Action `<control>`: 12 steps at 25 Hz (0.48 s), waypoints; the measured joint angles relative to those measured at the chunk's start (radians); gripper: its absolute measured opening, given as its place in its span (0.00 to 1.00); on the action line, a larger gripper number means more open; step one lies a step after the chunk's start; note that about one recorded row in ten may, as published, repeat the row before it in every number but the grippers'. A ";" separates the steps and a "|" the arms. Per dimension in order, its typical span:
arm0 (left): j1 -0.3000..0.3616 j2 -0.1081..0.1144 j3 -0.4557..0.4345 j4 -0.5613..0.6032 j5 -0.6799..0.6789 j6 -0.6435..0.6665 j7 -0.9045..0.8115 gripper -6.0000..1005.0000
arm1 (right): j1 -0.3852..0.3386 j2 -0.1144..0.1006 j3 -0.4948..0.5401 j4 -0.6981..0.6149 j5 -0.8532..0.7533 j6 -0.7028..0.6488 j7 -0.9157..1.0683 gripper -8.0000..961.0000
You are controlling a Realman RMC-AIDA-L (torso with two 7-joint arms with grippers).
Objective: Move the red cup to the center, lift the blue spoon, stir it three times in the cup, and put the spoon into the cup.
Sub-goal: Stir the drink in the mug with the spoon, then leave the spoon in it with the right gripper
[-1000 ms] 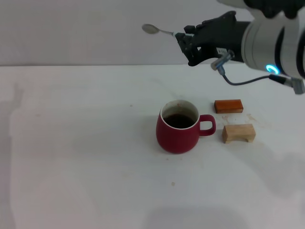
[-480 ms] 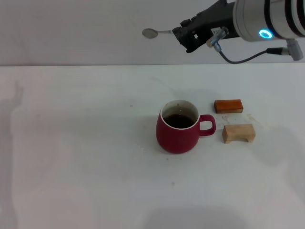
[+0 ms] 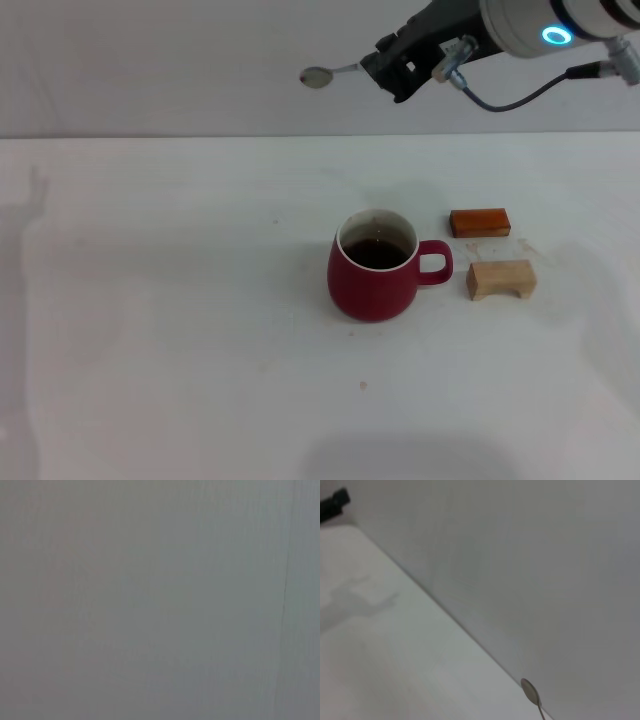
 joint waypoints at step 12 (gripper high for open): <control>-0.003 -0.006 0.003 -0.002 0.001 0.000 0.005 0.86 | 0.075 0.003 0.076 -0.036 0.009 0.178 -0.250 0.15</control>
